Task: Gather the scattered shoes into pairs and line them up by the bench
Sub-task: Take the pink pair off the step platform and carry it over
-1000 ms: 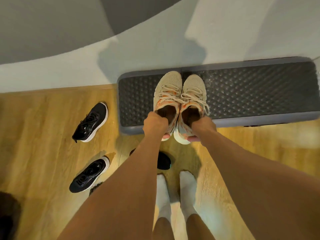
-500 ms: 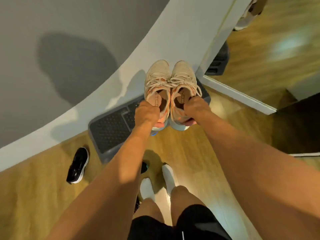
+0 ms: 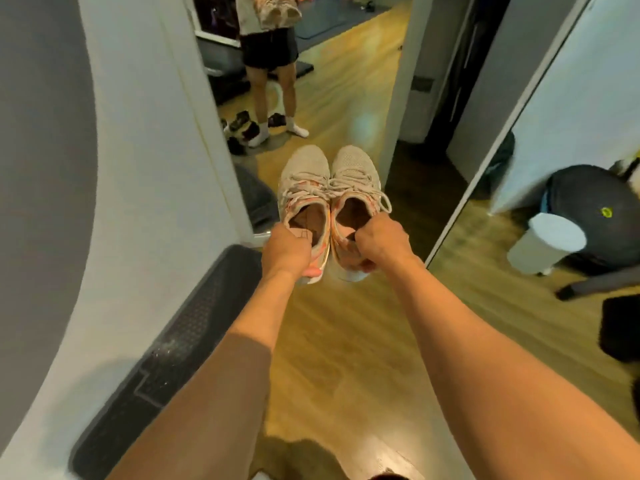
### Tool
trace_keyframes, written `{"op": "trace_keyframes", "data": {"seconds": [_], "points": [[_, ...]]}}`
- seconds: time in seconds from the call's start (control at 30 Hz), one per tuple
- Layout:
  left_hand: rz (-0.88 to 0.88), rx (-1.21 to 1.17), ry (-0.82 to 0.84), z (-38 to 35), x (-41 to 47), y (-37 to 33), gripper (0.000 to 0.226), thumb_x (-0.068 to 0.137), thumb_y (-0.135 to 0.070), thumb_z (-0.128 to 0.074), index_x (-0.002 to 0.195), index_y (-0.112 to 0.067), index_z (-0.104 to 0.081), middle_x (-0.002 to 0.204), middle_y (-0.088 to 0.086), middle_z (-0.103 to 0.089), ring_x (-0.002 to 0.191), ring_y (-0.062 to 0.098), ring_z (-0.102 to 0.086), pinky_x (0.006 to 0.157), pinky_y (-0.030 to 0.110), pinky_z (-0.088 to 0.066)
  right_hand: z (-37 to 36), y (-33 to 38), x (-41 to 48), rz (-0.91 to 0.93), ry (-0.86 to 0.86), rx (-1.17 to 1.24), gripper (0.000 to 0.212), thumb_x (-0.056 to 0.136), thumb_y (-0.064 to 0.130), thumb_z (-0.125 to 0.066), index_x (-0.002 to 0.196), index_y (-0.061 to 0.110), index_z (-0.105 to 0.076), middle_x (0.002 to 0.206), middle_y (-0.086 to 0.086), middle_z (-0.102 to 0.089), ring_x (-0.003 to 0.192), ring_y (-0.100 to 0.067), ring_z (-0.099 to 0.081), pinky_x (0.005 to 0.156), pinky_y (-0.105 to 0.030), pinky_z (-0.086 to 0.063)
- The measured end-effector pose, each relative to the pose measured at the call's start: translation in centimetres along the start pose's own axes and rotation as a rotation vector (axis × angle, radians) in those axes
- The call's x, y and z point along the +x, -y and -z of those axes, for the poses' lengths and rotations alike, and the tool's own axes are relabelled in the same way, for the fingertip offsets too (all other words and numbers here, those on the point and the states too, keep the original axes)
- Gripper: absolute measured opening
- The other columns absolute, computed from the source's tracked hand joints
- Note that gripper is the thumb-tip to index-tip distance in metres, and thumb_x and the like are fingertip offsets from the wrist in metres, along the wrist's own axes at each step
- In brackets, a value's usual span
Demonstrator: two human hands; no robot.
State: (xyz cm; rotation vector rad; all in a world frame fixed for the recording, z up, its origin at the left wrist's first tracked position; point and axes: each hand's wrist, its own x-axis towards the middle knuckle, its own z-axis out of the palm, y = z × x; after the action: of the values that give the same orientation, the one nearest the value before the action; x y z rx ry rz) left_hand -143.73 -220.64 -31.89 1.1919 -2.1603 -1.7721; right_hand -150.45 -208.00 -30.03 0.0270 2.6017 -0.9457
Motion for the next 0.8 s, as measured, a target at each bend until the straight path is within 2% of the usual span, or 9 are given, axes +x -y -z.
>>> {"op": "trace_keyframes", "data": {"seconds": [0.07,0.17,0.27,0.33,0.43,0.53,0.67,0.8], "points": [[-0.045,0.001,0.045,-5.5,-1.8,-2.3,0.032,0.092,-0.018,-0.054,0.124,-0.013,-0.053,0.122,0.006,-0.055,0.061,0.025,-0.068,0.048,0.042,-0.059,5.2,-3.4,0.8,-0.052,-0.047,0.034,0.04,0.085,0.019,-0.055,0.121,0.003,-0.051,0.113,-0.018,-0.064,0.096,-0.038,-0.066,0.084,-0.047,-0.056],[-0.094,-0.007,0.154,-13.8,-4.3,-4.8,0.03,0.091,-0.01,-0.05,0.12,-0.012,-0.053,0.117,0.008,-0.059,0.049,0.019,-0.067,0.051,0.046,-0.059,12.3,-9.3,2.0,-0.106,-0.136,0.034,0.044,0.083,0.018,-0.054,0.123,0.002,-0.05,0.118,-0.02,-0.061,0.103,-0.039,-0.063,0.088,-0.046,-0.054],[-0.13,0.014,0.273,-21.2,-7.0,-6.8,0.025,0.089,-0.005,-0.048,0.113,-0.012,-0.052,0.113,0.01,-0.06,0.054,0.023,-0.068,0.055,0.049,-0.059,18.2,-15.1,2.2,-0.189,-0.216,0.065,0.044,0.083,0.017,-0.052,0.125,0.002,-0.05,0.121,-0.021,-0.059,0.106,-0.039,-0.06,0.089,-0.046,-0.053],[-0.157,0.059,0.345,-25.7,-8.8,-7.9,0.027,0.089,-0.003,-0.05,0.114,-0.013,-0.05,0.112,0.01,-0.058,0.05,0.023,-0.067,0.054,0.047,-0.06,21.6,-18.7,1.9,-0.252,-0.26,0.097,0.043,0.084,0.017,-0.049,0.125,0.002,-0.051,0.121,-0.02,-0.06,0.107,-0.038,-0.06,0.089,-0.042,-0.052],[-0.181,0.147,0.475,-32.5,-11.1,-8.9,0.03,0.09,-0.006,-0.053,0.118,-0.015,-0.05,0.113,0.008,-0.058,0.046,0.023,-0.068,0.05,0.038,-0.059,26.1,-24.4,1.2,-0.336,-0.348,0.115,0.037,0.083,0.015,-0.049,0.119,0.003,-0.052,0.116,-0.019,-0.063,0.103,-0.037,-0.062,0.084,-0.036,-0.051],[-0.207,0.194,0.605,-39.3,-13.4,-9.3,0.038,0.089,-0.001,-0.047,0.125,-0.016,-0.049,0.115,0.007,-0.058,0.048,0.024,-0.069,0.04,0.027,-0.053,30.0,-29.5,0.4,-0.431,-0.419,0.127,0.03,0.083,0.014,-0.05,0.111,0.003,-0.053,0.107,-0.018,-0.067,0.096,-0.037,-0.065,0.086,-0.043,-0.053],[-0.197,0.196,0.799,-47.7,-16.7,-9.3,0.045,0.085,0.009,-0.037,0.122,-0.016,-0.047,0.122,0.014,-0.055,0.059,0.026,-0.07,0.05,0.04,-0.058,34.2,-35.3,-1.0,-0.607,-0.518,0.185,0.032,0.082,0.018,-0.053,0.111,0.004,-0.056,0.101,-0.019,-0.068,0.088,-0.036,-0.067,0.083,-0.044,-0.056],[-0.207,0.299,0.981,-54.7,-21.2,-9.3,0.049,0.084,0.009,-0.039,0.128,-0.013,-0.048,0.122,0.013,-0.058,0.053,0.027,-0.07,0.049,0.04,-0.059,37.7,-40.8,-3.7,-0.75,-0.63,0.235,0.035,0.08,0.018,-0.053,0.112,0.003,-0.057,0.102,-0.021,-0.067,0.091,-0.037,-0.067,0.085,-0.045,-0.055]]}}
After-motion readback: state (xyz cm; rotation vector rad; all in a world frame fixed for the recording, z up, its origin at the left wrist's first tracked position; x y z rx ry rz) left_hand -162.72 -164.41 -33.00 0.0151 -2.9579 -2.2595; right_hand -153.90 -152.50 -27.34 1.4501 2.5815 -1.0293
